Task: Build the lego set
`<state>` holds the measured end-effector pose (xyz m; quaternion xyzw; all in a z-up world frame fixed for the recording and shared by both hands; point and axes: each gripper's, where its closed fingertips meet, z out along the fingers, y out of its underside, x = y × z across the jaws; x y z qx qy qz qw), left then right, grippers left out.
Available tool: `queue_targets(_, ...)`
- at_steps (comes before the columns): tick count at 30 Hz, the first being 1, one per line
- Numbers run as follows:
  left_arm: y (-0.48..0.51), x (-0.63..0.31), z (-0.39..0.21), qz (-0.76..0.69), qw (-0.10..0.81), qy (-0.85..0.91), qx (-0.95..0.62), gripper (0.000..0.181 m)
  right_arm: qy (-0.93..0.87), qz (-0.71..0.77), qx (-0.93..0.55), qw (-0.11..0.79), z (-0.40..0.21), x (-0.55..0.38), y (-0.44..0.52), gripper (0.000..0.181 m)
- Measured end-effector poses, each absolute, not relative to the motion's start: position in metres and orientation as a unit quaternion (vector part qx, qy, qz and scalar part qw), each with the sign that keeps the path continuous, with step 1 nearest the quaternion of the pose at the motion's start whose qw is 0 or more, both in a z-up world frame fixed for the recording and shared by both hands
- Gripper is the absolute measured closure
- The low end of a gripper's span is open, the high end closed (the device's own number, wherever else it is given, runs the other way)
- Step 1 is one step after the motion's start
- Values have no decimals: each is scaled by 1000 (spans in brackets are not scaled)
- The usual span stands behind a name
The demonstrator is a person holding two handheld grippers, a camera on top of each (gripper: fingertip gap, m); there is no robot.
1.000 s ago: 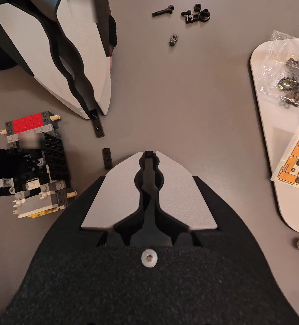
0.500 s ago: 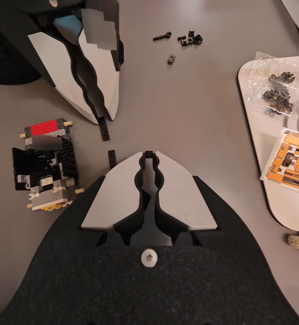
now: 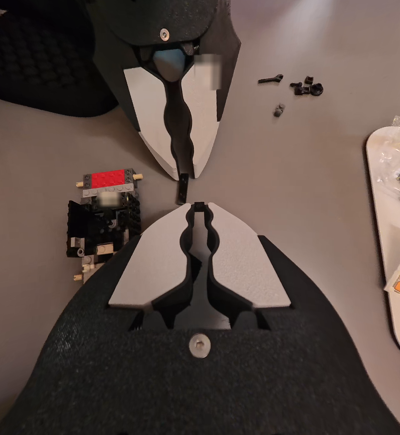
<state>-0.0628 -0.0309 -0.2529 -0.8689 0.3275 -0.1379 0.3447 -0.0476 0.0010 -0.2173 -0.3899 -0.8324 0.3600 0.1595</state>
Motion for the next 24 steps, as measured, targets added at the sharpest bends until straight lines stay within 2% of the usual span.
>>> queue_targets(24,-33,-59,-253,-137,343,334,-867,173,-858,302,-392,134,-244,-51,-24,173)
